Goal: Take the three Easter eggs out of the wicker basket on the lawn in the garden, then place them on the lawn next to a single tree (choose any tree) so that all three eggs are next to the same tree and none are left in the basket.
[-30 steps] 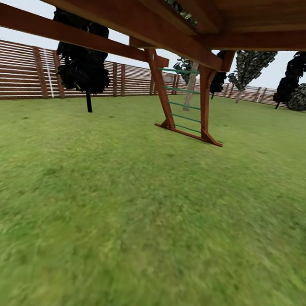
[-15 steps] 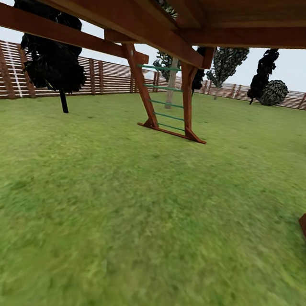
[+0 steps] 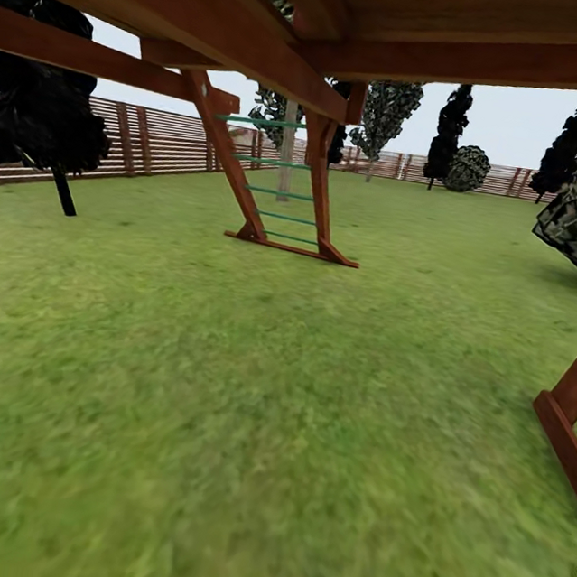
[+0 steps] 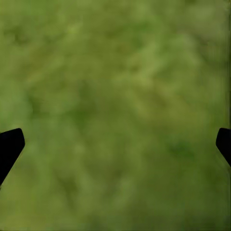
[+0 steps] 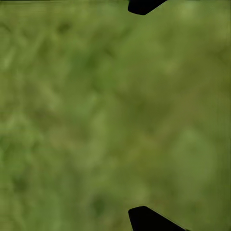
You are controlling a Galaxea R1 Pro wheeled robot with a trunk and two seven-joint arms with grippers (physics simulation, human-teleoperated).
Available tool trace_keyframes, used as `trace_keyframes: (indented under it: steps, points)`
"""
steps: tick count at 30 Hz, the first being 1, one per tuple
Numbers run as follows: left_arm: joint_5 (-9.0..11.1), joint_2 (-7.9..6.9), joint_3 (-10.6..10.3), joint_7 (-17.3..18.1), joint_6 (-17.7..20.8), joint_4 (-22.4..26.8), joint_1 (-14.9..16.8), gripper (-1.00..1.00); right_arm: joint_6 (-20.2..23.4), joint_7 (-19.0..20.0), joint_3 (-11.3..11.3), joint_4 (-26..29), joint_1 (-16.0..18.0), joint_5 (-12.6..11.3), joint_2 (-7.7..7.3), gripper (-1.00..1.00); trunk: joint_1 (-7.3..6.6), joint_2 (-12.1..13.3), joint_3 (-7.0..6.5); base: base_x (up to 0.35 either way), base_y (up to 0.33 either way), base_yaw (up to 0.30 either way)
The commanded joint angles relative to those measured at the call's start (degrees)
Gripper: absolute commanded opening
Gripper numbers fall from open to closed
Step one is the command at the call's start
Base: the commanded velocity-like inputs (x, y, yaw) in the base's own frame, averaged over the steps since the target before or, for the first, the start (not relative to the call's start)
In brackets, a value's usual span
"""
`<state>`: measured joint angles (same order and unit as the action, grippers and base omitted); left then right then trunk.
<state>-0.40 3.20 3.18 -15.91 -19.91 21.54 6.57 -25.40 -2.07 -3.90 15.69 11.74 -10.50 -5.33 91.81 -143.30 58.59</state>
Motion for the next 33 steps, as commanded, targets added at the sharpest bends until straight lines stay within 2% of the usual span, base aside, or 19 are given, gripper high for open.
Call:
trace_keyframes:
  steps: [1,17,23,29,33]
  points:
    - [-0.04,0.05,0.32,0.09,-0.22,-0.02,0.02,1.00,-0.18,-0.22,-0.42,-0.04,0.04,-0.40,-0.03,1.00,0.02,-0.02,0.05,0.322,0.115,-0.248]
    - [-0.10,0.14,0.22,0.09,-0.27,-0.01,-0.01,1.00,-0.24,-0.22,-0.41,0.03,0.04,-0.48,-0.03,1.00,0.02,-0.02,0.05,0.318,0.114,-0.248]
    - [0.09,0.41,0.25,0.09,-0.47,0.06,-0.03,1.00,-0.20,-0.22,-0.41,0.04,0.04,-0.49,-0.03,1.00,0.02,-0.02,0.05,0.072,0.024,-0.248]
    - [0.12,0.57,0.32,0.06,-0.42,0.21,0.02,1.00,-0.21,-0.22,-0.38,0.04,0.04,-0.49,-0.03,1.00,-0.13,0.06,-1.28,0.002,0.001,-0.248]
    - [0.06,0.61,0.33,0.01,-0.39,0.16,0.00,1.00,-0.21,-0.22,-0.39,0.04,0.04,-0.49,-0.03,1.00,-1.01,1.67,-2.00,0.000,0.000,-0.248]
